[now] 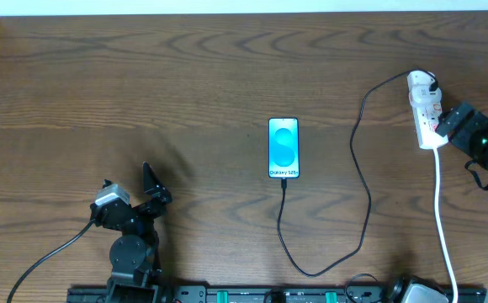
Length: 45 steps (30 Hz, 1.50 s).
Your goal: Plug charger to phone and switch on socket
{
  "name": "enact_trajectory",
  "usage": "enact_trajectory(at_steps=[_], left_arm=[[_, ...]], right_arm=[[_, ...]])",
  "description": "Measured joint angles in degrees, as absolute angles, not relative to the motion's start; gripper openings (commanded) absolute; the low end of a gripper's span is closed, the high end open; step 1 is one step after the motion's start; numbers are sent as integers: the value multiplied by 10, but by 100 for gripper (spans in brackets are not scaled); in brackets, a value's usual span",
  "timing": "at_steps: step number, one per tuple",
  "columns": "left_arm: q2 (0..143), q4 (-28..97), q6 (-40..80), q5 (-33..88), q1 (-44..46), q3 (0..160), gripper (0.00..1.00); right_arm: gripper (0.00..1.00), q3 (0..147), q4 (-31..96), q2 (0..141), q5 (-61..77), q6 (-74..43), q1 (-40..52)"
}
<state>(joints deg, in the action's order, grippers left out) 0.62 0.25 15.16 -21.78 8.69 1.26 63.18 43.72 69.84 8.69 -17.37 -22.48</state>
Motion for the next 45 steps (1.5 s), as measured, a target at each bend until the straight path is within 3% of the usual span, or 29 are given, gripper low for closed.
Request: enact_trajectory(at_steps=[34,39,45], left_arm=[[6,3,152,-218,87,13,90],[6,3,152,-218,87,13,90],[6,3,152,-218,87,13,90]], right_arm=[[99,632,431,674,82,-174,-222],[99,593,308,612,74,-174,-185],[99,437,85,528,49,-174,-106]])
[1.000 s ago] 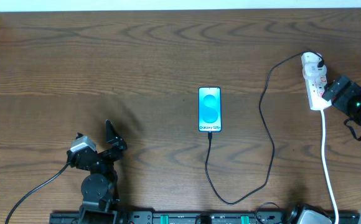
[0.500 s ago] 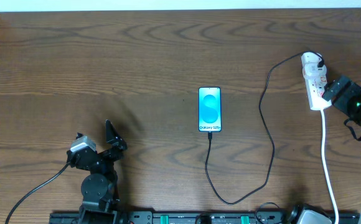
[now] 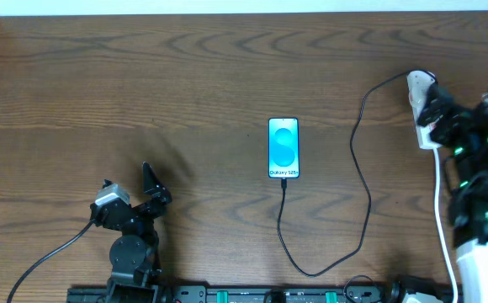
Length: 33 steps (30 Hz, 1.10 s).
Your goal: Plug charger to phone and switch on socket
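The phone point(image 3: 283, 148) lies face up in the middle of the table with its screen lit. A black charger cable point(image 3: 363, 210) is plugged into its bottom end, loops toward the front edge and runs up to the white socket strip point(image 3: 416, 84) at the right. My right gripper point(image 3: 435, 109) sits on top of the strip and covers most of it, so its switch is hidden. The overhead view does not show how its jaws stand. My left gripper point(image 3: 154, 188) rests at the front left, far from the phone, with its fingers apart and nothing between them.
A white cord point(image 3: 442, 210) runs from the socket strip down to the front edge, beside the right arm. A black rail point(image 3: 252, 295) lines the front edge. The left arm's black cable point(image 3: 50, 257) trails off to the front left.
My right gripper has moved left from beside the socket strip to on top of it, and the right arm now reaches further over the table. The phone, the cable and the left arm are unchanged.
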{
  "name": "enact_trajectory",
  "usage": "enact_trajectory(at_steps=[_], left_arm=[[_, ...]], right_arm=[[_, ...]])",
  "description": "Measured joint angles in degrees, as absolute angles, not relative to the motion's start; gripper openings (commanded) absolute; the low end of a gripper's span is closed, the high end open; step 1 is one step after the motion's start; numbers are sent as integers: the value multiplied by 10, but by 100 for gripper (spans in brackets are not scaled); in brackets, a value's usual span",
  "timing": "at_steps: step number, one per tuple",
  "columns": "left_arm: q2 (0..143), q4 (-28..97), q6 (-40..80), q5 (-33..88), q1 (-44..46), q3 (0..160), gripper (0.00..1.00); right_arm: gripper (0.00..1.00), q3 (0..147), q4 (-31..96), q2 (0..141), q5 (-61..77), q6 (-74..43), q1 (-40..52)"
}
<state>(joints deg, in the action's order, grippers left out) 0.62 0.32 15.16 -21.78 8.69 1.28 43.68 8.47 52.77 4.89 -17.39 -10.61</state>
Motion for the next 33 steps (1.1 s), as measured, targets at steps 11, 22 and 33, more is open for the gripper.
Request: enact_trajectory(at_steps=[11,22,33], left_arm=[[6,4,152,-218,87,13,90],[6,4,152,-218,87,13,90],[6,4,152,-218,87,13,90]], right_arm=[[99,167,-115,379,-8,-174,-37],[99,4,-48,213,-25,-174,-36],[99,4,34,17,-53,-158,-33]])
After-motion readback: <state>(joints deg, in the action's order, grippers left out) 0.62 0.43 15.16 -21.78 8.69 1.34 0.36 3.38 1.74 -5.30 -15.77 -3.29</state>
